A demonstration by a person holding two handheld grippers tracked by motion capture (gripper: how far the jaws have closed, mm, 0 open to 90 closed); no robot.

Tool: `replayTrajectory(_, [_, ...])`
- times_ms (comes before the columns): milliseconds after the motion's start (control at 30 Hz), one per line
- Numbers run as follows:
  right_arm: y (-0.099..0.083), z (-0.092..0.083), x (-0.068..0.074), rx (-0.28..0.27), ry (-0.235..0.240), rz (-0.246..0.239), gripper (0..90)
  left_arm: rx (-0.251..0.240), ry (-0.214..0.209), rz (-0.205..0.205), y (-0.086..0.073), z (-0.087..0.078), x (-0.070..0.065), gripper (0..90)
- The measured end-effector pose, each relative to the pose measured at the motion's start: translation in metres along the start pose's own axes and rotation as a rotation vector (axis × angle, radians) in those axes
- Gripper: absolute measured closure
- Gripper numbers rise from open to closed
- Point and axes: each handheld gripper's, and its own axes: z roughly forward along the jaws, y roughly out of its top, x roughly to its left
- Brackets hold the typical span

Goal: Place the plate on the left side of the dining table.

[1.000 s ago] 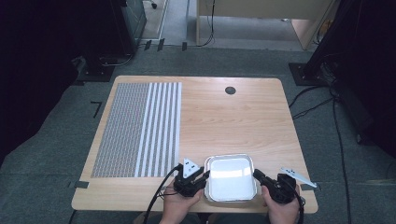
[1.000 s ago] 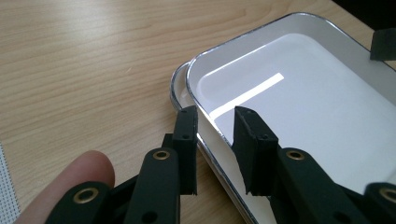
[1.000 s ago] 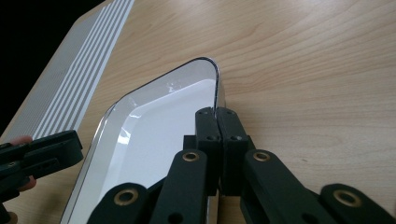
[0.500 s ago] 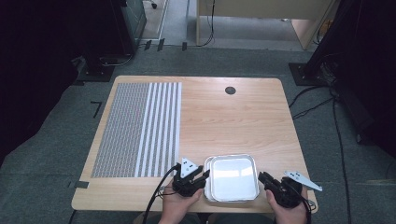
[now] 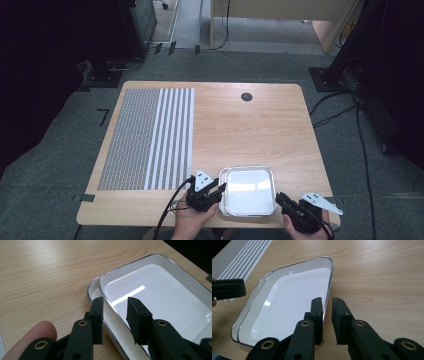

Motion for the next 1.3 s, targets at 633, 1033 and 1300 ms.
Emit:
replayTrajectory(633, [-0.008, 0.015, 0.009, 0.065, -0.051, 0.010, 84.9, 0.022, 0.010, -0.014, -0.001, 0.007, -0.006, 70.5])
replayTrajectory(1033, [-0.005, 0.010, 0.005, 0.008, -0.061, 0.099, 90.0, 0.012, 0.018, -0.034, 0.003, 0.006, -0.006, 70.3])
replayTrajectory(1300, [-0.008, 0.010, 0.007, -0.003, -0.072, 0.094, 90.0, 0.037, 0.036, -0.075, 0.006, 0.014, -0.007, 69.2])
